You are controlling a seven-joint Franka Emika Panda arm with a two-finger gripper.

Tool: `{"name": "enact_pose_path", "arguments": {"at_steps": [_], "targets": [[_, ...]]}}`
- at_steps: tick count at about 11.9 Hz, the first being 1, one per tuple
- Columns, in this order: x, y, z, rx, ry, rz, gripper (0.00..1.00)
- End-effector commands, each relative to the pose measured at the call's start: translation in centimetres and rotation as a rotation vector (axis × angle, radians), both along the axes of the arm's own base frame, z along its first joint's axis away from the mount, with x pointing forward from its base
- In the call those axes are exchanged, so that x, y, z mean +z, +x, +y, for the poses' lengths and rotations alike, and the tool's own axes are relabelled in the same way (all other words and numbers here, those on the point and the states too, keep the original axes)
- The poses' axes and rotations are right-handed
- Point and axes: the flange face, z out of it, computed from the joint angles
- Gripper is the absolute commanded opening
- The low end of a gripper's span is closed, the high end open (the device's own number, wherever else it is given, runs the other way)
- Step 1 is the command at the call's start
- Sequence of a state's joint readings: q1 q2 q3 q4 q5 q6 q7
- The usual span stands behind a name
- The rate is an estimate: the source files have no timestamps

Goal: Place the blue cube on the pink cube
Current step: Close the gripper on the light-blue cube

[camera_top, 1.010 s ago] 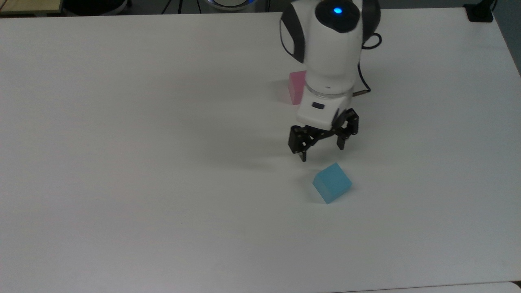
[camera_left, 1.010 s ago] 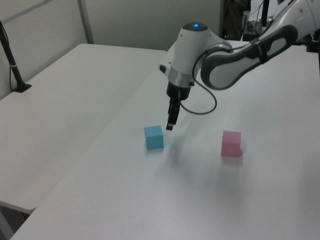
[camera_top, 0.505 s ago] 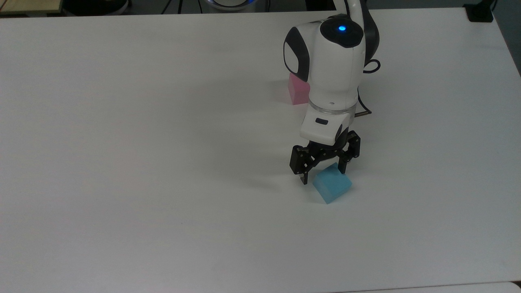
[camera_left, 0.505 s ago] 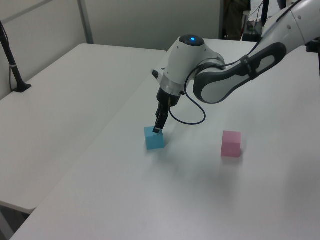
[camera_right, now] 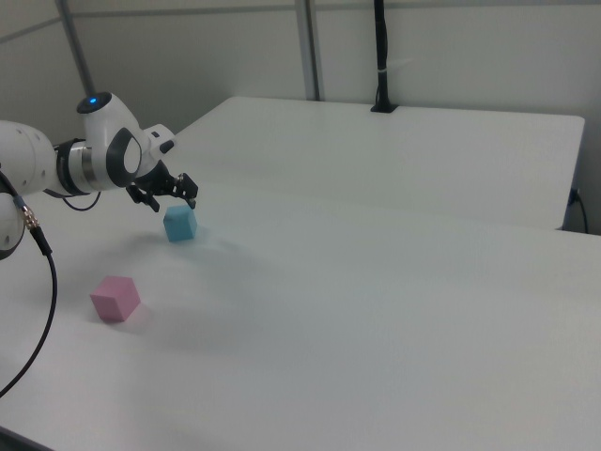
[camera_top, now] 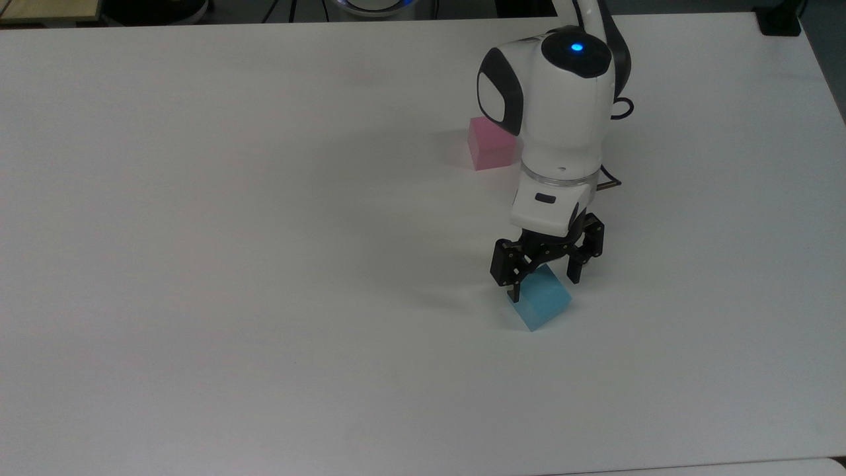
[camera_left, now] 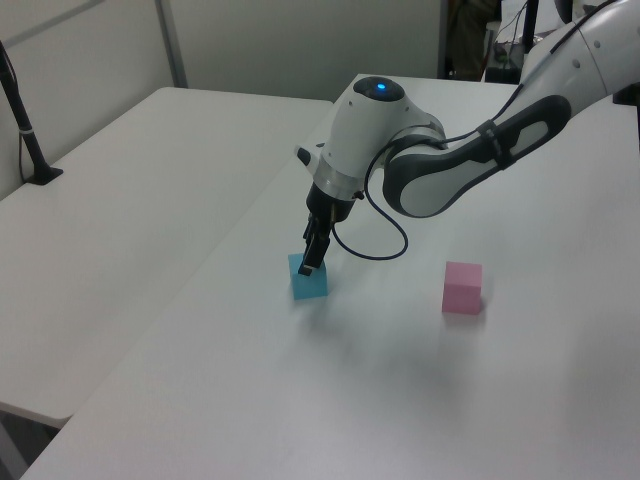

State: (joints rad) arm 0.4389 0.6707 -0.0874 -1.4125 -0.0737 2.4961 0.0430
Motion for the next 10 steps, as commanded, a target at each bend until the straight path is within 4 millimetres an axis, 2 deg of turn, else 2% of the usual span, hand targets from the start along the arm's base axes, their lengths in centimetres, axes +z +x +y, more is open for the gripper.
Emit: {"name": "enact_pose_path", "arguments": {"at_steps": [1, 3, 4, 5, 7, 8, 9, 10], "targets": [[-2.6, -0.1, 1.3, 0.001, -0.026, 0.004, 1.0], [-2.9, -0.1, 1.2, 0.006, -0.035, 0.006, 1.0], [-2.8, 0.0, 0.9, 0.002, -0.038, 0.004, 0.9], [-3.0, 0.1, 0.8, -0.006, -0.036, 0.006, 0.74], [-2.9, 0.3, 0.3, -0.016, -0.04, 0.002, 0.26], [-2.3, 0.3, 0.3, -0.018, -0.036, -0.004, 0.12], [0.5, -0.1, 0.6, -0.021, -0.019, -0.03, 0.08], [4.0, -0.2, -0.5, -0.049, -0.003, -0.062, 0.07]]}}
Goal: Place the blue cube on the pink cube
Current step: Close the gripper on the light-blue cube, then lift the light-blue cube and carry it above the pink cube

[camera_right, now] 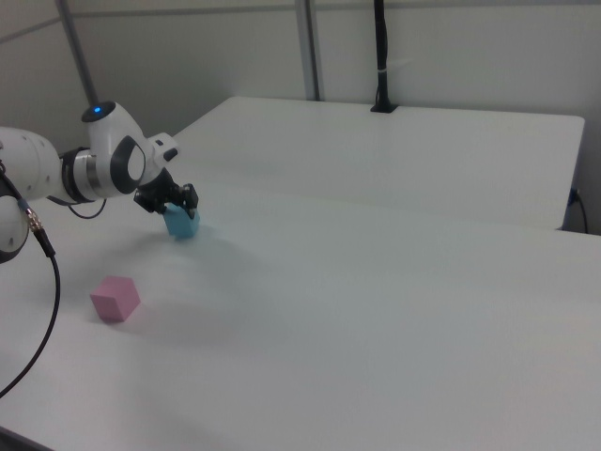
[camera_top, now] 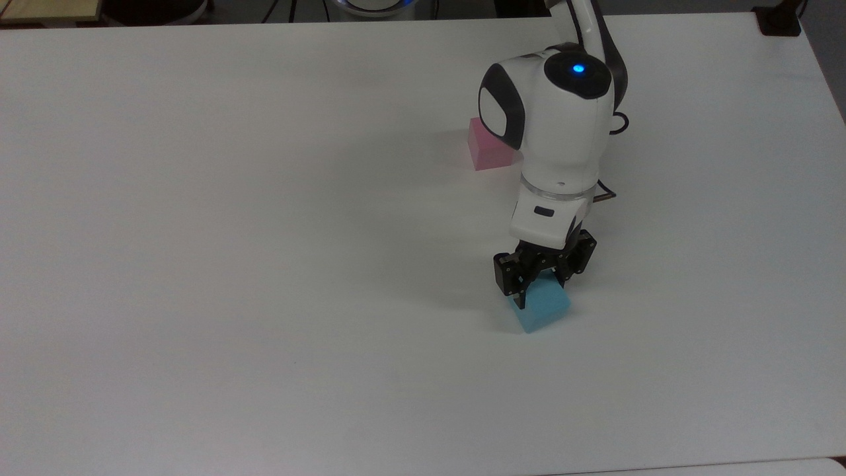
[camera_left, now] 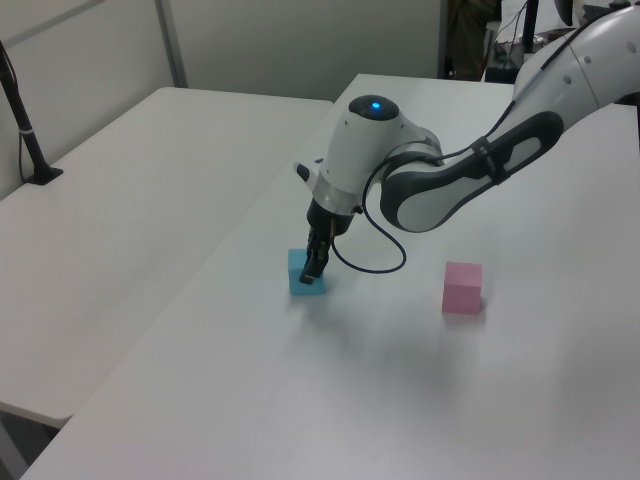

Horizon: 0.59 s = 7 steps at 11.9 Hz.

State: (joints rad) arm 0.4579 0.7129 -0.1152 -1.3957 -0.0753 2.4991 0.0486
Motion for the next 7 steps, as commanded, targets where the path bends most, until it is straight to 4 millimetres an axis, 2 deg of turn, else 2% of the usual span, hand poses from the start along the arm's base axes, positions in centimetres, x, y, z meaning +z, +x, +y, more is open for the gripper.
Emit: {"name": "enact_pose_path", "arguments": {"at_steps": [1, 3, 4, 5, 7], "targets": [[9.7, -1.0, -1.6, -0.094, 0.064, -0.102, 0.07], [16.3, -2.8, -5.0, -0.152, 0.082, -0.077, 0.08], [18.3, -4.3, -6.0, -0.162, 0.082, -0.034, 0.09], [19.2, -5.8, -7.1, -0.167, 0.08, 0.014, 0.09], [18.1, -10.5, -7.7, -0.152, 0.061, 0.108, 0.09]]}}
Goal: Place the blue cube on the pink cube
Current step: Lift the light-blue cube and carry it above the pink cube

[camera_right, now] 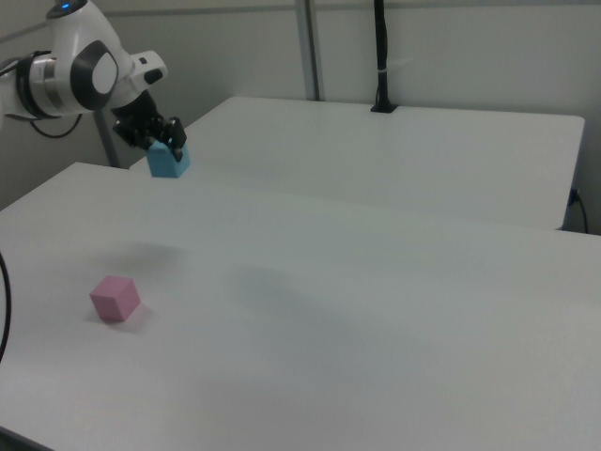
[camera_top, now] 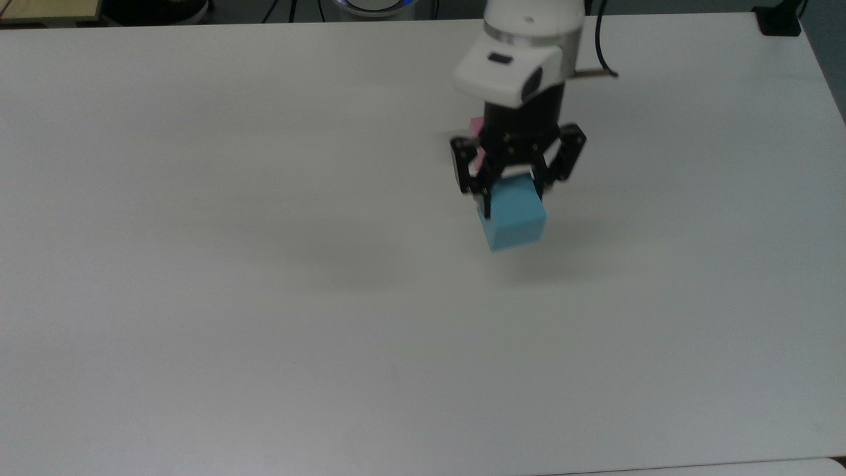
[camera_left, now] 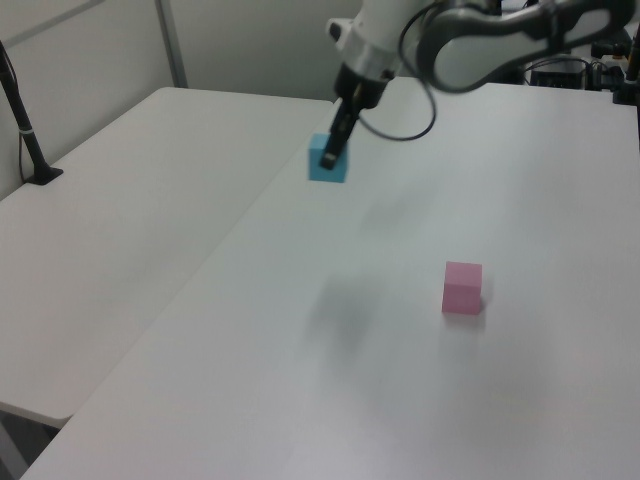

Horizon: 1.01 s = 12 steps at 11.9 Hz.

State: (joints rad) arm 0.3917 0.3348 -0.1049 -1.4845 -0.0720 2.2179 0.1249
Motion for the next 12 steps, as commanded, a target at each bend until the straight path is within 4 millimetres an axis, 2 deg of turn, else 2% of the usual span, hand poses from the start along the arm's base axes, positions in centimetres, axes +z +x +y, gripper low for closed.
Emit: {"name": "enact_pose_path", "arguments": {"at_steps": [1, 3, 5, 7, 10, 12], "targets": [[-2.0, -8.1, -1.1, 0.024, -0.004, 0.124, 0.09], [-3.5, -11.8, -0.7, 0.048, -0.02, 0.169, 0.09], [-3.7, -14.6, -1.1, 0.059, -0.026, 0.185, 0.09], [-4.8, -17.1, -0.9, 0.078, -0.038, 0.21, 0.09], [-7.5, -18.0, -0.6, 0.081, -0.054, 0.255, 0.1], [-8.9, -17.7, -0.2, 0.082, -0.055, 0.262, 0.12]]}}
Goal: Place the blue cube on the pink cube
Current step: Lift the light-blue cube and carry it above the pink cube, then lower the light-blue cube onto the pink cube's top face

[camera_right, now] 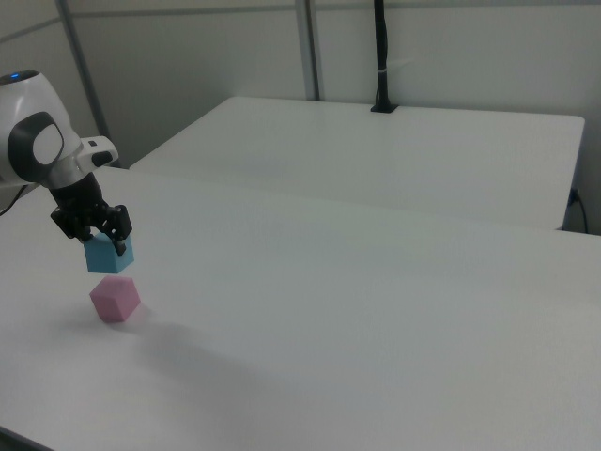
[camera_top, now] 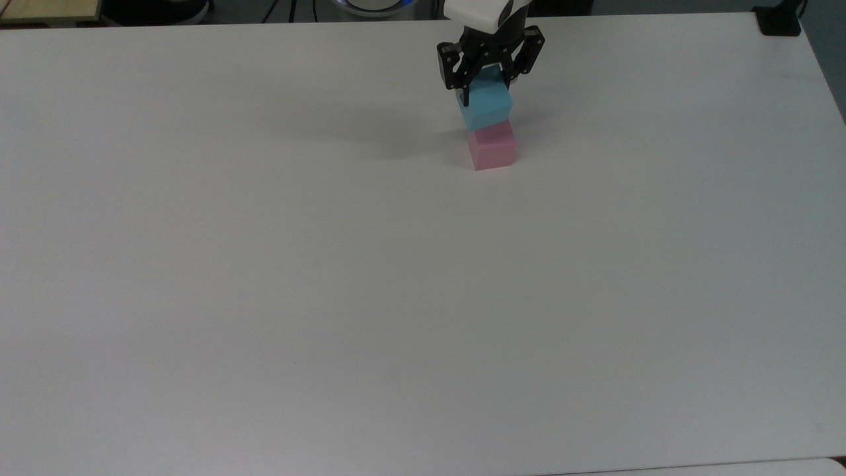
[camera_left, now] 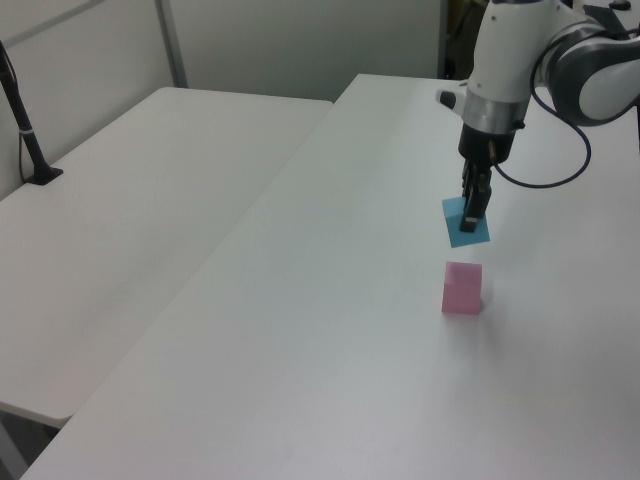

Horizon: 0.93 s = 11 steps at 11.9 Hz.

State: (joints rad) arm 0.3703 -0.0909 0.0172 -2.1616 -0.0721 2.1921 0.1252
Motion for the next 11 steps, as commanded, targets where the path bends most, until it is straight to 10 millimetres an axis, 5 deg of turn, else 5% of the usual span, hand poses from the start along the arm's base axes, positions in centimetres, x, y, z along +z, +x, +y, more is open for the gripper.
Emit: {"name": "enact_pose_path", "arguments": {"at_steps": [1, 5, 7, 8, 11], "targets": [[-1.9, -0.1, 1.4, -0.004, 0.014, -0.017, 0.14], [-5.0, 0.3, 3.5, -0.021, 0.017, -0.004, 0.14], [-5.7, 0.8, 3.8, -0.041, 0.022, -0.012, 0.26], [-6.0, 0.7, 3.8, -0.04, 0.02, -0.008, 0.36], [-5.9, 0.6, 3.7, -0.049, 0.017, -0.001, 1.0]]}}
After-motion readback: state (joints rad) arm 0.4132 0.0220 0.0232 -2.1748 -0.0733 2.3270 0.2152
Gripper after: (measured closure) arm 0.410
